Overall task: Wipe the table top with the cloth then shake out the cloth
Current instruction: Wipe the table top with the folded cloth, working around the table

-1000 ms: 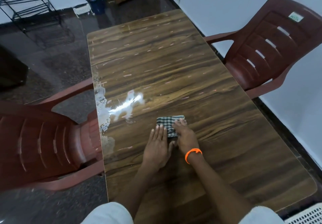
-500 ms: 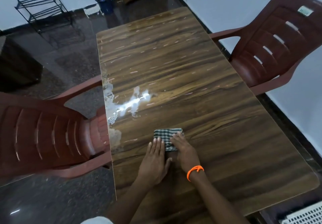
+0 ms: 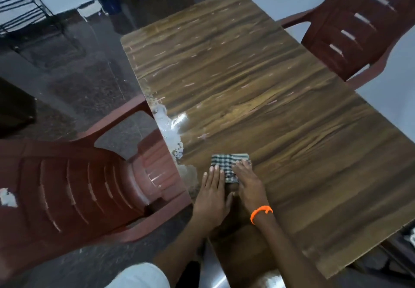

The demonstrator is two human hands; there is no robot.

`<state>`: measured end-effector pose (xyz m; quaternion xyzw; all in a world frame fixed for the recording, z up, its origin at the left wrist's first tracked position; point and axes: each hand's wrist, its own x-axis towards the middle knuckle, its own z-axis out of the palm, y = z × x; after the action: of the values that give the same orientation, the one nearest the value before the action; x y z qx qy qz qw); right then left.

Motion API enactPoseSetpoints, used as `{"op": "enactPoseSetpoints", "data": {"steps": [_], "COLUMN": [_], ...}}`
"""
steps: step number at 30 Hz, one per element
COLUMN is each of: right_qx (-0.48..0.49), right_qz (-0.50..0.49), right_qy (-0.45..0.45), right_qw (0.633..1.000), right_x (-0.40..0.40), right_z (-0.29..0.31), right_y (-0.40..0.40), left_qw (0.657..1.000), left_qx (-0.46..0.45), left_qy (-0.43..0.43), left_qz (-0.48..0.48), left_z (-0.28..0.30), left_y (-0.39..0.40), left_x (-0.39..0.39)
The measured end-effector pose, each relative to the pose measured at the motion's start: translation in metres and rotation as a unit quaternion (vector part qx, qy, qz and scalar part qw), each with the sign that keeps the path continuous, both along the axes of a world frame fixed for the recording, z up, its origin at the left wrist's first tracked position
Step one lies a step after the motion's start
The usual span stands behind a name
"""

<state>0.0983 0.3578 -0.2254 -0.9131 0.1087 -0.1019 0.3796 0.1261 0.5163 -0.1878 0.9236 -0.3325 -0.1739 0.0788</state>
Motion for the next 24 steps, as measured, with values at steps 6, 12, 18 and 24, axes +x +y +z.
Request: {"op": "enactPoseSetpoints", "data": {"steps": [6,12,18,24], "right_qx": [-0.038,0.008,0.013,-0.028], "right_qz": [-0.067,-0.234,-0.167,-0.100], "right_qy": [0.056,0.061,0.049,0.063], "right_qw": [0.995,0.970,0.985,0.993], "right_x": [-0.055,-0.017,0.023,-0.011], "right_z": [0.008,0.007,0.015,-0.005], "right_y": [0.018,0.019,0.059,0.112], "left_qw": [0.994,0.989,0.990,0.992], "left_qx": [-0.027,-0.032,-0.040,-0.018], "left_qy": [0.017,-0.006,-0.015,-0.010], "left_qz": [-0.103,-0.141,-0.133,-0.123], "left_z": [-0.004,-0.009,-0.019,-0.014], "left_y": [0.022,-0.006,0.042,0.102], "left_x": [-0.021,0.024,0.074,0.041]}}
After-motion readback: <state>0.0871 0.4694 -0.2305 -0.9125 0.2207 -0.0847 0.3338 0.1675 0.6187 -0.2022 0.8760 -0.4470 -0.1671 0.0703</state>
